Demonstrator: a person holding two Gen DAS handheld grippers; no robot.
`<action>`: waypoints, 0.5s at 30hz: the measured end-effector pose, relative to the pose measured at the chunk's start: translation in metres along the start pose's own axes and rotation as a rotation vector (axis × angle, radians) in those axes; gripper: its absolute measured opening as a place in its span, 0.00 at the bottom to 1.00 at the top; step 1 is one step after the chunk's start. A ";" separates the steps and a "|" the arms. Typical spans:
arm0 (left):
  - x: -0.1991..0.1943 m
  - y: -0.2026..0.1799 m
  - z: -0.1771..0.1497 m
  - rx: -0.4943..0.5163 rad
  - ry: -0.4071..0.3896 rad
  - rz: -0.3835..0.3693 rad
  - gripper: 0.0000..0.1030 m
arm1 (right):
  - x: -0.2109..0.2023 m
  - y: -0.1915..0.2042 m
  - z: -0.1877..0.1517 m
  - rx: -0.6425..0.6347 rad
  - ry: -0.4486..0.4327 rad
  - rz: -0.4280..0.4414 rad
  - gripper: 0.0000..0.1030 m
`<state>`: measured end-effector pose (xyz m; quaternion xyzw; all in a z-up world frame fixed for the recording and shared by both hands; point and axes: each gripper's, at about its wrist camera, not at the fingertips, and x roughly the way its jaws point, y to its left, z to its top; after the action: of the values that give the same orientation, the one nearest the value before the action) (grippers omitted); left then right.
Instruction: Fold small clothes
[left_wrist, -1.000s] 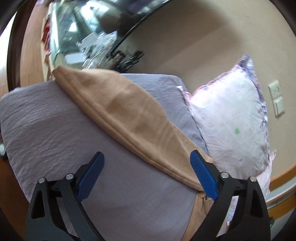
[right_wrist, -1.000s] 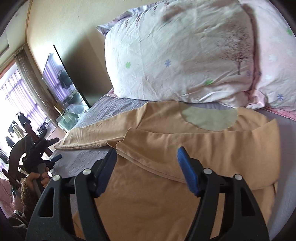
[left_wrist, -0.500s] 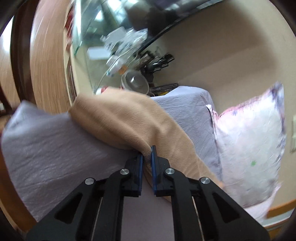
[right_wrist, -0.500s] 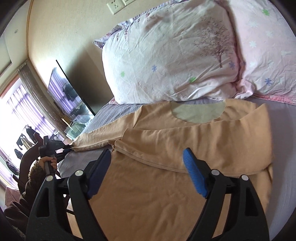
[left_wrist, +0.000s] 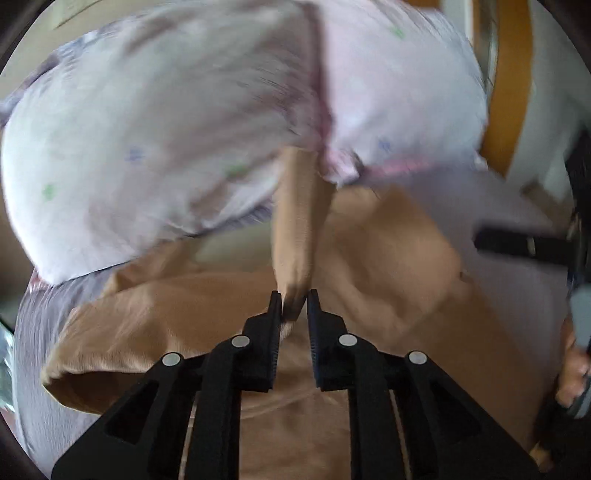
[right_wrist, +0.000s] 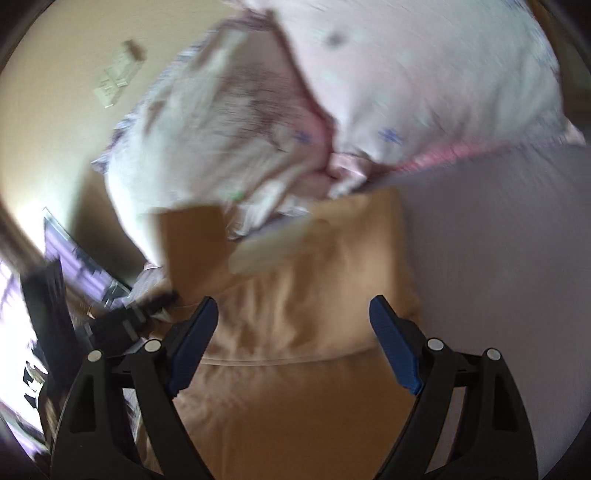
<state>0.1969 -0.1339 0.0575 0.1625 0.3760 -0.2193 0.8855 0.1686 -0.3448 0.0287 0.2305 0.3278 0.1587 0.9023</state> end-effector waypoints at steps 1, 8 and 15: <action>0.007 -0.018 -0.007 0.052 0.020 0.000 0.14 | 0.003 -0.012 0.002 0.040 0.021 -0.004 0.81; -0.042 0.005 -0.036 0.027 -0.076 -0.026 0.56 | 0.018 -0.028 0.015 0.069 0.080 0.037 0.43; -0.053 0.151 -0.036 -0.346 -0.087 0.155 0.61 | 0.088 0.001 0.017 -0.003 0.246 -0.031 0.34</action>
<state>0.2198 0.0246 0.0910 0.0267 0.3560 -0.0894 0.9298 0.2448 -0.3110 -0.0050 0.2028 0.4394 0.1723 0.8580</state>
